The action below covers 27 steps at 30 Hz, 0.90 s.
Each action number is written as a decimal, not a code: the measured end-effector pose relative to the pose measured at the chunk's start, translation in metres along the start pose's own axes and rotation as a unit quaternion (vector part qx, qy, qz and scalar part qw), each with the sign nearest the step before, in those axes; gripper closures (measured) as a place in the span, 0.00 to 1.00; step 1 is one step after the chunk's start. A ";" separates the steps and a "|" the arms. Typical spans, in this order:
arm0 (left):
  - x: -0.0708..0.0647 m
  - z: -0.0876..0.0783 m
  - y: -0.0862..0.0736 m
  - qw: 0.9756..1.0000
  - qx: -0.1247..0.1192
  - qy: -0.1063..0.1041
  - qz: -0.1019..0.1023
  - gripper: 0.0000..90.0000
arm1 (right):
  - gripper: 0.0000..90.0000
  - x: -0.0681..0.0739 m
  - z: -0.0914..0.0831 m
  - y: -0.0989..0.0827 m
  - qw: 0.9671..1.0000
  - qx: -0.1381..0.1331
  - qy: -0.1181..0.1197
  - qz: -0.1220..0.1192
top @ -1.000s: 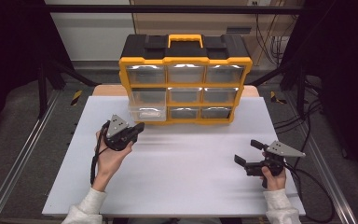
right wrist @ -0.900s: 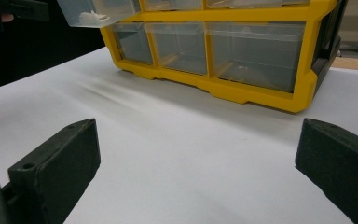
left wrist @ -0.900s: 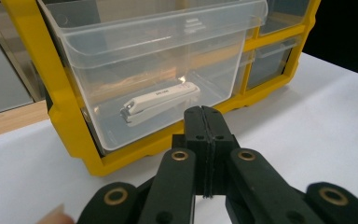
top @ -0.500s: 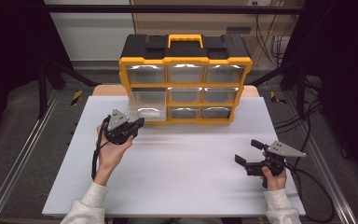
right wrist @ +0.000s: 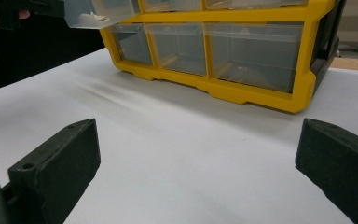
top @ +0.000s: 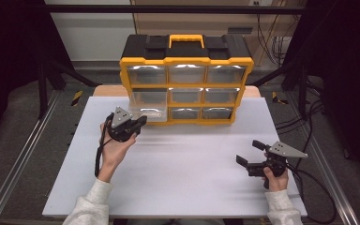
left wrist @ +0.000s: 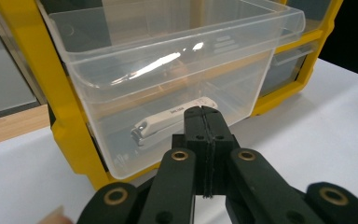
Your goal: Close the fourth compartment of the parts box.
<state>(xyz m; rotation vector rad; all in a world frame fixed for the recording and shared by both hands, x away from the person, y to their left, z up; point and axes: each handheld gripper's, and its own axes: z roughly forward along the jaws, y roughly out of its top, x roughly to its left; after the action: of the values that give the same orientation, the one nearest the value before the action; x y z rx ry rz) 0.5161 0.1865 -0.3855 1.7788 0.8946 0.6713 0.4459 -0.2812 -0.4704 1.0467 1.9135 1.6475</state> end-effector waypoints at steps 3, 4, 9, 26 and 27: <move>0.001 0.001 0.001 1.000 -0.001 0.000 -0.001 0.99 | 0.00 0.000 0.000 0.000 1.000 0.000 0.000 -0.002; 0.002 0.001 0.001 1.000 -0.002 -0.001 -0.002 0.99 | 0.00 0.000 0.000 0.000 1.000 0.000 0.000 0.000; 0.003 0.004 0.002 1.000 -0.003 -0.006 -0.004 0.99 | 0.00 0.000 0.000 0.000 1.000 0.000 0.000 -0.001; 0.006 0.010 0.006 1.000 0.001 -0.005 0.000 0.99 | 0.00 0.000 0.000 0.000 1.000 0.001 0.000 -0.001; 0.006 0.011 0.007 1.000 0.001 -0.004 -0.001 0.99 | 0.00 0.000 0.000 0.000 1.000 0.000 0.001 -0.003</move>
<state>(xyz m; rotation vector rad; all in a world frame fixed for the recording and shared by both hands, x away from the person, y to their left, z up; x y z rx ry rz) 0.5297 0.1839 -0.3827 1.7814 0.8914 0.6619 0.4460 -0.2813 -0.4705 1.0388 1.9160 1.6447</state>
